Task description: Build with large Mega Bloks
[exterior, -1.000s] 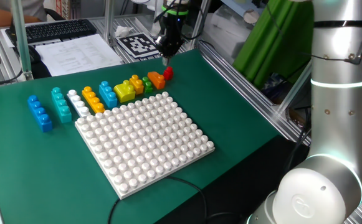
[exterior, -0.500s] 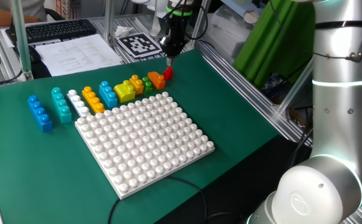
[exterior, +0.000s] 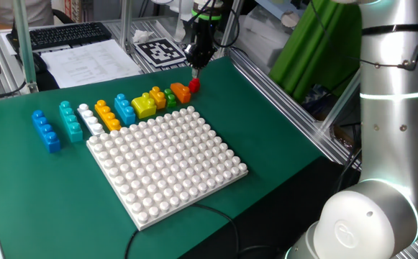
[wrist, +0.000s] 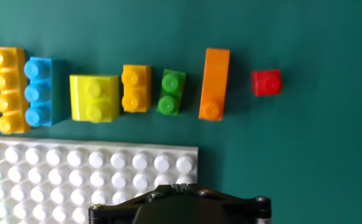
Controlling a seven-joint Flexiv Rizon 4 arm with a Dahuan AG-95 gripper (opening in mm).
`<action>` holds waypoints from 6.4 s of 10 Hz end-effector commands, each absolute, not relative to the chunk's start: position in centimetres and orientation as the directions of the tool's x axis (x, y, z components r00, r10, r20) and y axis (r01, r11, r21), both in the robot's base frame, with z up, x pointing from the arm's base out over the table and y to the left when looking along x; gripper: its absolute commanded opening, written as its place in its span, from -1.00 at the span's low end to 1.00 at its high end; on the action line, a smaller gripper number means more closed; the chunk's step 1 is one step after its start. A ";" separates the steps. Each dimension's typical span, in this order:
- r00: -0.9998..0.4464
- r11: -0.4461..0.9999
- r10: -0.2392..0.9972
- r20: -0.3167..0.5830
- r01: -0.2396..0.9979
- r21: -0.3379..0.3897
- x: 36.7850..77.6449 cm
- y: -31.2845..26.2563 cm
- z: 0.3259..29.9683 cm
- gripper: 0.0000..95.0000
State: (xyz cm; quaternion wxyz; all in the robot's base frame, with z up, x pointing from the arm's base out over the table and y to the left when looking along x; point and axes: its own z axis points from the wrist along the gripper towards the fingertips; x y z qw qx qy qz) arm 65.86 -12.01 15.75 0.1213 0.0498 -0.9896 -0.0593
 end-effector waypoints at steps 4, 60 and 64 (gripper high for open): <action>-0.961 0.985 -0.134 0.243 -0.103 0.135 66.6 -11.4 15.5 -1.00; -0.975 0.977 -0.211 0.069 -0.208 0.049 76.8 -21.6 8.6 -0.20; -0.975 0.977 -0.210 0.067 -0.206 0.061 76.7 -21.6 7.7 -0.20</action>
